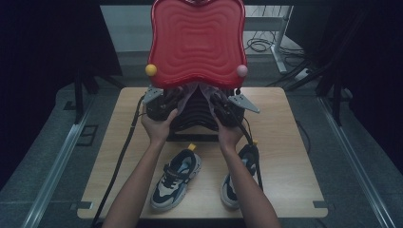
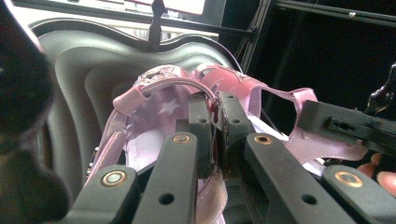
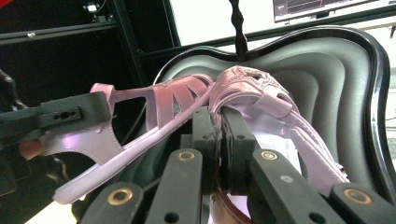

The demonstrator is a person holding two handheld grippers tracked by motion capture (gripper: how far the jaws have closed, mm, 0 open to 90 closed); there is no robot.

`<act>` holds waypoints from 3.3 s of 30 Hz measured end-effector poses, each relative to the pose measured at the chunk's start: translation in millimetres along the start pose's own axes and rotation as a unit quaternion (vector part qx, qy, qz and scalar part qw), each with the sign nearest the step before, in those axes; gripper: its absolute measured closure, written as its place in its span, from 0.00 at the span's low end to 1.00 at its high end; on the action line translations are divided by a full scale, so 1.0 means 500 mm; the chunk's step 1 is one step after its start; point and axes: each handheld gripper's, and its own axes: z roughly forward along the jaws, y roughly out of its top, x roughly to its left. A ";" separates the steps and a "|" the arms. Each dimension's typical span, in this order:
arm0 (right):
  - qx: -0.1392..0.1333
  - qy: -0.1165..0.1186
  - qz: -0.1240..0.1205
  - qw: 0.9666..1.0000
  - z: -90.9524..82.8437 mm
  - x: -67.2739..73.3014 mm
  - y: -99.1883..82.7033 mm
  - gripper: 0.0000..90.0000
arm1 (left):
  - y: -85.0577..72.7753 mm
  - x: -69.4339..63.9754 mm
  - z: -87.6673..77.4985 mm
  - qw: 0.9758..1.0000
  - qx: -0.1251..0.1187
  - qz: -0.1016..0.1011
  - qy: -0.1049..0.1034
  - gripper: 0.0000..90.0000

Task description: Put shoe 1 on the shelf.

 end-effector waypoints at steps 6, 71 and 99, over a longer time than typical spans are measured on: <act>0.010 -0.004 -0.031 0.999 0.016 -0.006 -0.014 0.95 | -0.016 -0.010 0.008 1.000 0.010 0.027 -0.002 0.95; 0.105 0.075 -0.033 0.991 -0.165 -0.004 -0.030 0.57 | -0.091 -0.034 -0.158 0.994 0.092 0.043 -0.027 0.55; 0.174 0.137 -0.080 0.972 -0.254 0.007 -0.096 0.48 | -0.169 -0.076 -0.256 0.984 0.161 0.011 -0.079 0.54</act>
